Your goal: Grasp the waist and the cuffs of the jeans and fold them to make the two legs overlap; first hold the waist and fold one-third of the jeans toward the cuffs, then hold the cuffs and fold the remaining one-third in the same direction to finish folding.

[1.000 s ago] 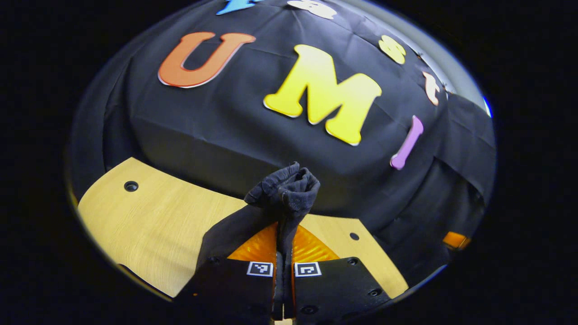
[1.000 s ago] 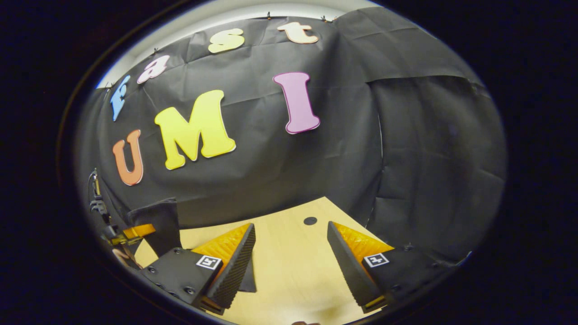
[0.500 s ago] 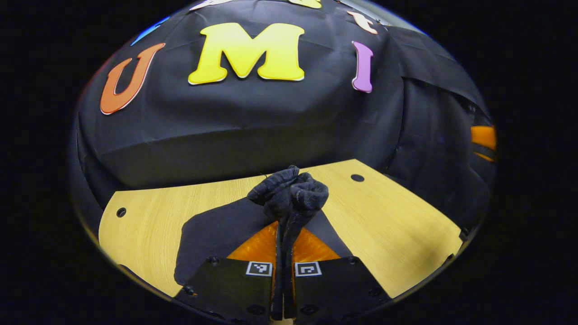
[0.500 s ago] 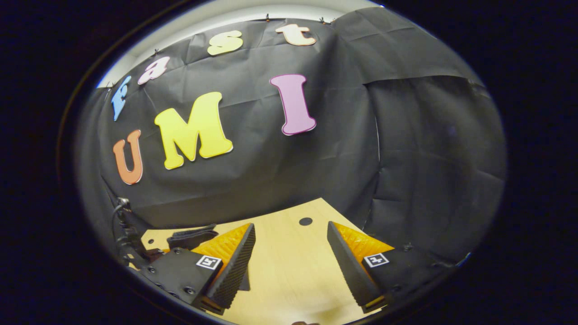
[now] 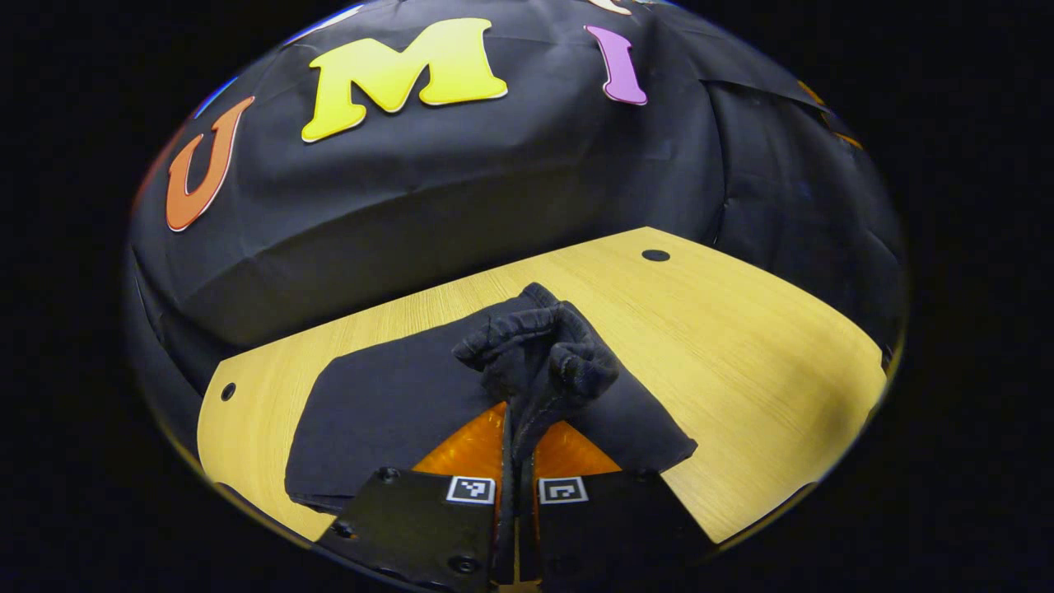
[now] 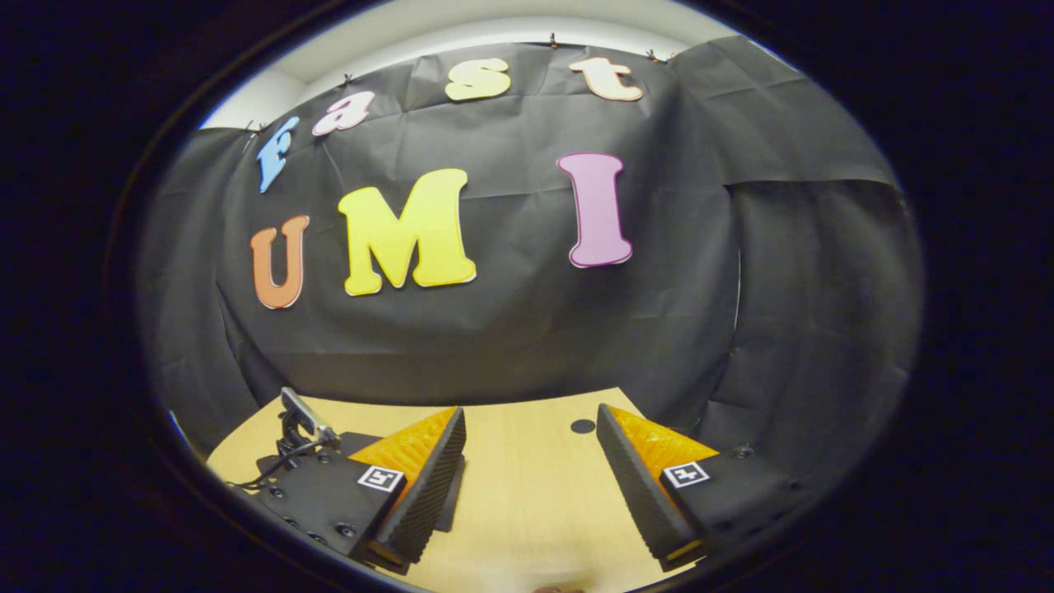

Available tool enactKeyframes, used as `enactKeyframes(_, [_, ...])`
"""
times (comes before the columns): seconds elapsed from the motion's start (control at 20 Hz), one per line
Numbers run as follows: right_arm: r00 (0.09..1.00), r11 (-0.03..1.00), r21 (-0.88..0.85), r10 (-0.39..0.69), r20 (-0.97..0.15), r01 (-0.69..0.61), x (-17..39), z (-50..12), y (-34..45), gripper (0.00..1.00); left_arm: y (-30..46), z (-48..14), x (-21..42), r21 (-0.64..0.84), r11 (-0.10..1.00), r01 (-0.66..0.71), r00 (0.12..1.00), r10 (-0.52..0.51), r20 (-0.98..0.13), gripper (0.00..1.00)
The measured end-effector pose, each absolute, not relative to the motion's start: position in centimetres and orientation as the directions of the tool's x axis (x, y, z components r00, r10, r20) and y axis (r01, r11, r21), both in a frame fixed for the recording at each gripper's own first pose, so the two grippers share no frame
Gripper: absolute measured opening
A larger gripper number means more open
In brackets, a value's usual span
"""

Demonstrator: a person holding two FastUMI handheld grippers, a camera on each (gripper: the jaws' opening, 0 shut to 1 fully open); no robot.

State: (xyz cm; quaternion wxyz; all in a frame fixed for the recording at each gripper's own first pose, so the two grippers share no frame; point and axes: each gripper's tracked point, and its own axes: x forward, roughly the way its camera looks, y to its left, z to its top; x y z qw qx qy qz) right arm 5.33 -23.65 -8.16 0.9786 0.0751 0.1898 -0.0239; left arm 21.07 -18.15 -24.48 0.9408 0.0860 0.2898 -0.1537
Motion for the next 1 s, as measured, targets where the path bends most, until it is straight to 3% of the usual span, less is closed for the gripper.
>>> enactKeyframes(0.25, [0.926,0.988,0.152,0.04,-0.376,0.019,6.3,-8.3,-23.8,0.98,-19.1,-25.4,20.4,0.114,0.931,0.346,0.798,-0.228,-0.557,0.08])
enactKeyframes(0.4, [0.927,0.989,0.146,0.059,-0.369,-0.005,6.9,-8.0,-23.8,0.98,-21.8,-24.1,19.1,0.161,0.889,0.429,0.802,-0.293,-0.52,1.0])
enactKeyframes(0.75, [0.918,0.99,0.135,0.094,-0.386,-0.045,6.3,-8.4,-21.2,0.98,-21.3,-14.9,17.7,0.077,0.92,0.383,0.869,-0.332,-0.366,1.0])
enactKeyframes(1.0, [0.921,0.99,0.119,0.111,-0.374,-0.072,6.0,-7.4,-16.8,1.0,-15.9,-7.1,17.1,0.019,0.957,0.29,0.926,-0.276,-0.256,0.99])
